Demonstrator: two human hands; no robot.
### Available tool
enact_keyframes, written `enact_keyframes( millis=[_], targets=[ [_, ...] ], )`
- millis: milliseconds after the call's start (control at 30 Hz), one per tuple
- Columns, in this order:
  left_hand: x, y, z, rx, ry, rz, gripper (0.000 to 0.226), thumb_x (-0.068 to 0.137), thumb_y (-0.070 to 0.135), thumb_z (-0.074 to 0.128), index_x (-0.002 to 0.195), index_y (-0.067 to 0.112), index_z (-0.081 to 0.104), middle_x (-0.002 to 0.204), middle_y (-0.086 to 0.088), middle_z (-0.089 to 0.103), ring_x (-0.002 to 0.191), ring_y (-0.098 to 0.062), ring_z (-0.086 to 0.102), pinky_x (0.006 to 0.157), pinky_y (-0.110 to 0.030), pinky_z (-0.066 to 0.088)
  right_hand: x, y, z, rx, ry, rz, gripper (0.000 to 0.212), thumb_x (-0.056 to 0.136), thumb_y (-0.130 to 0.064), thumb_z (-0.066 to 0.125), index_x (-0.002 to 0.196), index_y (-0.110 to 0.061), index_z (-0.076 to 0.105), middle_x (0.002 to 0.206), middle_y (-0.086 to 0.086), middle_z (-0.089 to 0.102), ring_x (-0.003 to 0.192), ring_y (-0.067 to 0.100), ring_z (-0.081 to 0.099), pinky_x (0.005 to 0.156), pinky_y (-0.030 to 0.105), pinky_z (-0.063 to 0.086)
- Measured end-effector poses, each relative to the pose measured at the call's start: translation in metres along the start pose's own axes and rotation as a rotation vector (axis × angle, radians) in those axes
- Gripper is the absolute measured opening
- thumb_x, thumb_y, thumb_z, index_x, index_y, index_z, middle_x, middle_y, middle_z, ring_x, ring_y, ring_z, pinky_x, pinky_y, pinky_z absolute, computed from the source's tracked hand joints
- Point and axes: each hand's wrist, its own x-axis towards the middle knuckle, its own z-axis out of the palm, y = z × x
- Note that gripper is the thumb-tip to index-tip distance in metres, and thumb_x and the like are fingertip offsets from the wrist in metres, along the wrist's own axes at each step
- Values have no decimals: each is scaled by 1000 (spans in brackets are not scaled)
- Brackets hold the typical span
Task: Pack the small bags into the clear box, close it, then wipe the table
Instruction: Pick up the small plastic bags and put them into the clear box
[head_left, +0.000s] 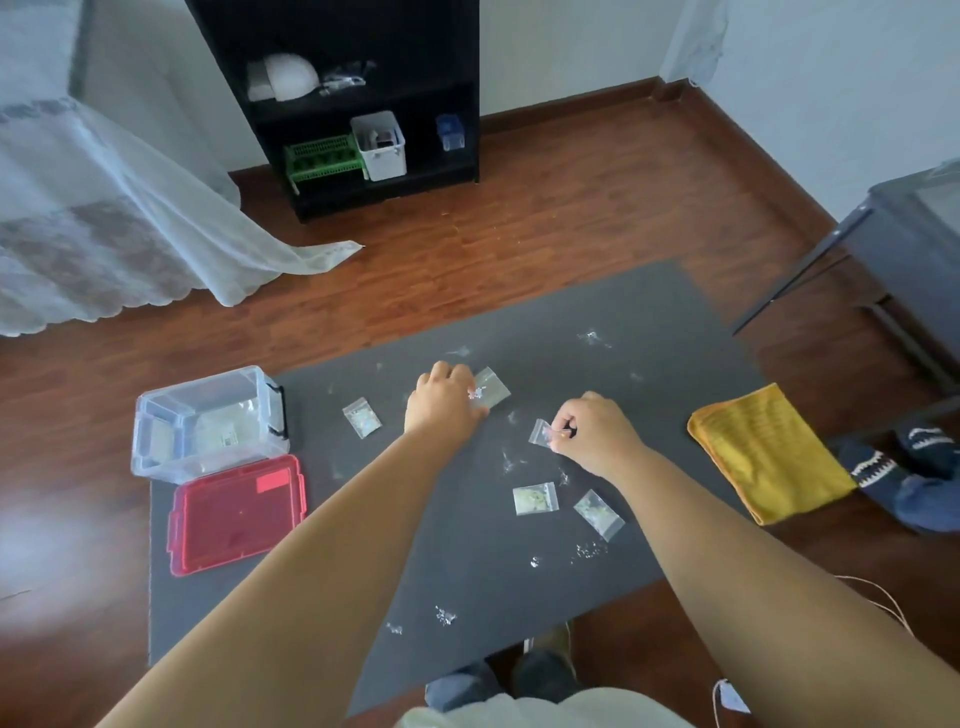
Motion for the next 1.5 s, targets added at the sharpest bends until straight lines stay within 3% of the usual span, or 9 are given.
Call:
enact_keyframes(
  millis=[200, 400, 567, 700, 800, 1000, 1200, 1333, 1500],
  targets=[
    [6, -2, 7, -146, 1, -120, 52, 75, 28, 76, 119, 24, 48, 113, -3, 51, 109, -29, 44, 90, -38, 42, 0, 7, 2, 86, -45, -7, 13, 77, -9, 62, 73, -21, 58, 78, -8, 61, 78, 21, 60, 67, 31, 47],
    [-11, -27, 2, -323, 72, -61, 3, 86, 22, 62, 87, 20, 60, 94, -2, 60, 95, -25, 55, 70, -28, 36, 0, 0, -4, 203, -47, -58, 7, 79, -19, 70, 80, -23, 64, 73, -8, 60, 62, 10, 51, 55, 22, 38],
    [-42, -58, -26, -457, 197, -168, 13, 84, 31, 66, 86, 19, 62, 82, -2, 68, 77, -23, 63, 64, -36, 51, 7, -43, -4, 212, -49, -161, 5, 82, -22, 70, 77, -23, 68, 75, -10, 63, 65, 4, 53, 53, 17, 34],
    [-68, -97, -69, -441, 347, -169, 20, 80, 33, 73, 93, 32, 57, 75, 14, 62, 67, -3, 59, 54, -19, 41, 15, -96, 4, 212, -81, -271, 11, 83, -23, 69, 74, -28, 68, 82, -13, 65, 74, 0, 57, 57, 14, 36],
    [-84, -134, -108, -435, 436, -178, 25, 82, 30, 72, 100, 36, 56, 77, 14, 63, 63, -4, 61, 52, -23, 42, 20, -142, 13, 217, -91, -369, 9, 83, -23, 70, 76, -27, 72, 87, -11, 65, 75, 1, 54, 58, 13, 35],
    [-92, -222, -161, -210, 462, -241, 21, 92, 20, 53, 110, 30, 57, 89, 10, 63, 83, -21, 61, 70, -35, 50, 26, -232, 32, 279, -66, -527, 23, 80, -19, 73, 63, -33, 66, 85, -10, 63, 69, -4, 53, 55, 10, 35],
    [-83, -264, -151, 70, 351, -291, 34, 94, 23, 37, 111, 44, 58, 116, 18, 64, 108, -20, 44, 81, -34, 14, 30, -292, 63, 264, -134, -583, 25, 78, -21, 78, 61, -27, 62, 73, -13, 67, 66, 2, 58, 58, 17, 41],
    [-77, -268, -138, 131, 295, -214, 35, 99, 25, 39, 118, 47, 57, 118, 18, 62, 116, -21, 33, 85, -35, 15, 35, -311, 80, 174, -155, -586, 14, 79, -21, 77, 70, -21, 67, 74, -13, 65, 61, 3, 56, 57, 21, 41],
    [-76, -277, -132, 119, 207, -156, 43, 98, 12, 38, 126, 38, 57, 118, 15, 57, 130, -29, 28, 102, -50, 30, 41, -324, 97, -50, -168, -640, 12, 90, -23, 67, 95, -18, 77, 102, -5, 71, 107, 18, 57, 90, 32, 46]
  ],
)
